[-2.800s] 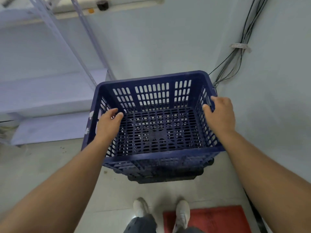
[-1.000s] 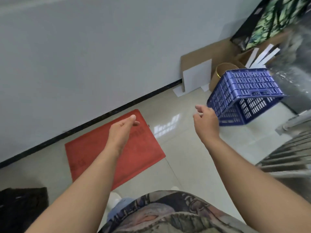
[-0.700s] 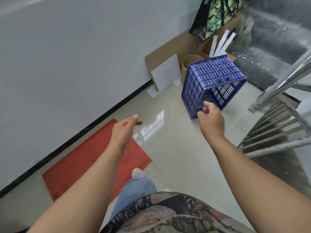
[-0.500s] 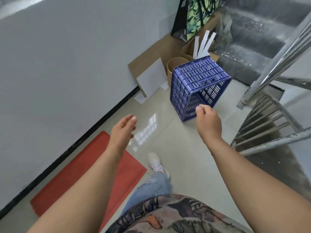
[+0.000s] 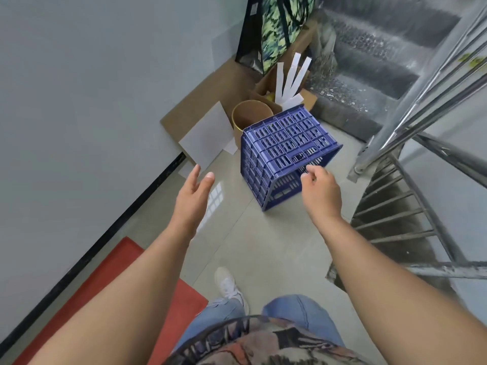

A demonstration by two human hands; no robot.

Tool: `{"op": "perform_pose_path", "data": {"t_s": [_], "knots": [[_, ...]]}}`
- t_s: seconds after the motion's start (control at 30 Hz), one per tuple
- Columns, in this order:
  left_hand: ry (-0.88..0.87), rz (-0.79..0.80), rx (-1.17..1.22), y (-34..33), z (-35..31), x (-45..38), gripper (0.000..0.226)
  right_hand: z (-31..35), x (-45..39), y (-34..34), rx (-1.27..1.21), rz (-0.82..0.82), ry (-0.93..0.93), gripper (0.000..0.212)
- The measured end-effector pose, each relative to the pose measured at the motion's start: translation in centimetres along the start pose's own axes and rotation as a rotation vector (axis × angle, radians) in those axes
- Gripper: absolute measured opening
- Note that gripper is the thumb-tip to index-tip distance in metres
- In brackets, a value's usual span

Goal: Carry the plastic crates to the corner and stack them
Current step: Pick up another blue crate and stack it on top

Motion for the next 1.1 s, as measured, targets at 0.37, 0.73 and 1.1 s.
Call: {"op": "perform_pose_path", "data": {"t_s": [0.37, 0.73, 1.1], "knots": [[0.182, -0.053, -0.003, -8.3, 3.3, -8.3, 0.058, 1.6, -14.5, -2.5, 0.235, 0.136, 0.117, 0.044], [0.298, -0.165, 0.052, -16.4, 9.3, -14.7, 0.049, 0.6, -28.8, -8.7, 0.524, 0.393, 0.24, 0.043], [0.367, -0.17, 0.054, -20.7, 17.1, -17.7, 0.047, -4.0, -35.3, -14.2, 0.996, 0.559, 0.461, 0.059]]}}
Point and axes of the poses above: each hand's wrist, its own x-axis away from the middle knuckle, its own y-axis out of the back of the hand, z = x × y, the point moved 6 cm from there along -x, towards the middle knuckle, and after that the axes turned 14 degrees about -y, right-handed, at the moved point
